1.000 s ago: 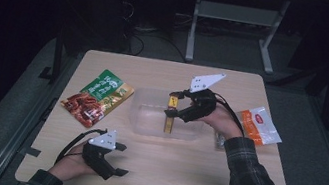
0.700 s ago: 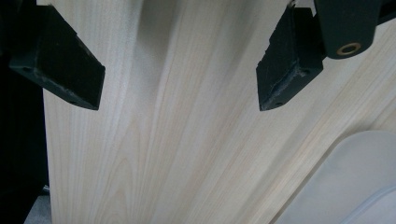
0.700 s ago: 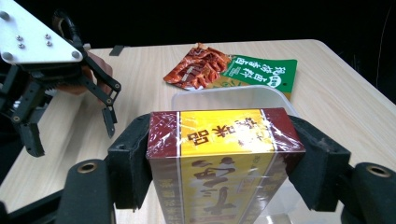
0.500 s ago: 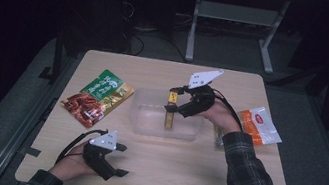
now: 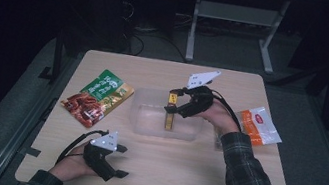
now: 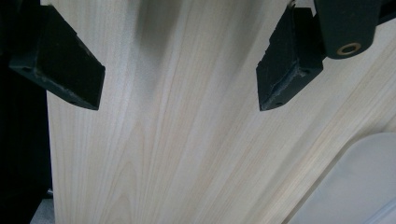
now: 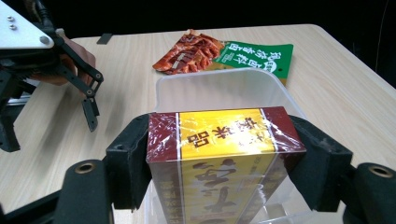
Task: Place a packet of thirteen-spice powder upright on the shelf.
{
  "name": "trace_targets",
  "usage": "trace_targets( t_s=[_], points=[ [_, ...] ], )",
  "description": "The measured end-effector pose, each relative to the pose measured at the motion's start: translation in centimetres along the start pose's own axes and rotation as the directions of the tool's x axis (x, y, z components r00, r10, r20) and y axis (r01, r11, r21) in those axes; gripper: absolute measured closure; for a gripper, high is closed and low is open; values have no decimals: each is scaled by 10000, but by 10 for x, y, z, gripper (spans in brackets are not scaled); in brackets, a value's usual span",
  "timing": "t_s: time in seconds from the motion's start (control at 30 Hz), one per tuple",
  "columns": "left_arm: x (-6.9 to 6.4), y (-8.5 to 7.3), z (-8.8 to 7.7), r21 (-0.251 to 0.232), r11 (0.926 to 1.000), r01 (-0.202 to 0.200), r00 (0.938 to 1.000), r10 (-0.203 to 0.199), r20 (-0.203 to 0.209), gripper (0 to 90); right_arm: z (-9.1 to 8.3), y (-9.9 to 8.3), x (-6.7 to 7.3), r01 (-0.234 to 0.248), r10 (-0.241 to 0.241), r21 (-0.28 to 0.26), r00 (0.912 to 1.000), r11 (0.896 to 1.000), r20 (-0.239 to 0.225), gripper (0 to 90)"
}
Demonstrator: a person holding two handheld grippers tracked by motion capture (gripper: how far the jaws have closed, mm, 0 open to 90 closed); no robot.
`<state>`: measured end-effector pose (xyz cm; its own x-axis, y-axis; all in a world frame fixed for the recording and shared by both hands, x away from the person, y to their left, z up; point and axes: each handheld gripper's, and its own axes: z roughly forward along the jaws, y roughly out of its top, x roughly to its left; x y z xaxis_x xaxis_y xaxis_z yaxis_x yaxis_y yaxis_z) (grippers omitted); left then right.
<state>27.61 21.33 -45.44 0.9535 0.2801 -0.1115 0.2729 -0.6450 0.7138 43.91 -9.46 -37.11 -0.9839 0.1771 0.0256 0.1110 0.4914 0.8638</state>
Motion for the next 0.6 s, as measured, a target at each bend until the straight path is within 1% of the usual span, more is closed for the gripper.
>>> trace_targets(
  t_s=[0.1,0.2,0.27,0.37,0.5,0.6],
  points=[
    [0,0,0,11,10000,-9,10000,9,10,148,1,0,1,-32,32,22,10000,10000,50,293],
    [0,0,0,6,10000,73,10000,-74,38,148,2,1,1,-60,59,56,9998,10000,169,293],
    [0,0,0,17,10000,61,10000,-61,31,148,3,2,2,55,-57,94,9996,9999,261,293],
    [0,0,0,12,10000,-16,10000,16,13,148,5,1,4,-25,23,65,9994,10000,344,294],
    [0,0,0,-4,10000,0,10000,0,50,148,6,-5,7,-126,136,-220,9988,9997,466,293],
    [0,0,1,-8,10000,37,10000,-36,74,148,6,-7,7,-136,141,-126,9989,9998,443,292]
  ],
)
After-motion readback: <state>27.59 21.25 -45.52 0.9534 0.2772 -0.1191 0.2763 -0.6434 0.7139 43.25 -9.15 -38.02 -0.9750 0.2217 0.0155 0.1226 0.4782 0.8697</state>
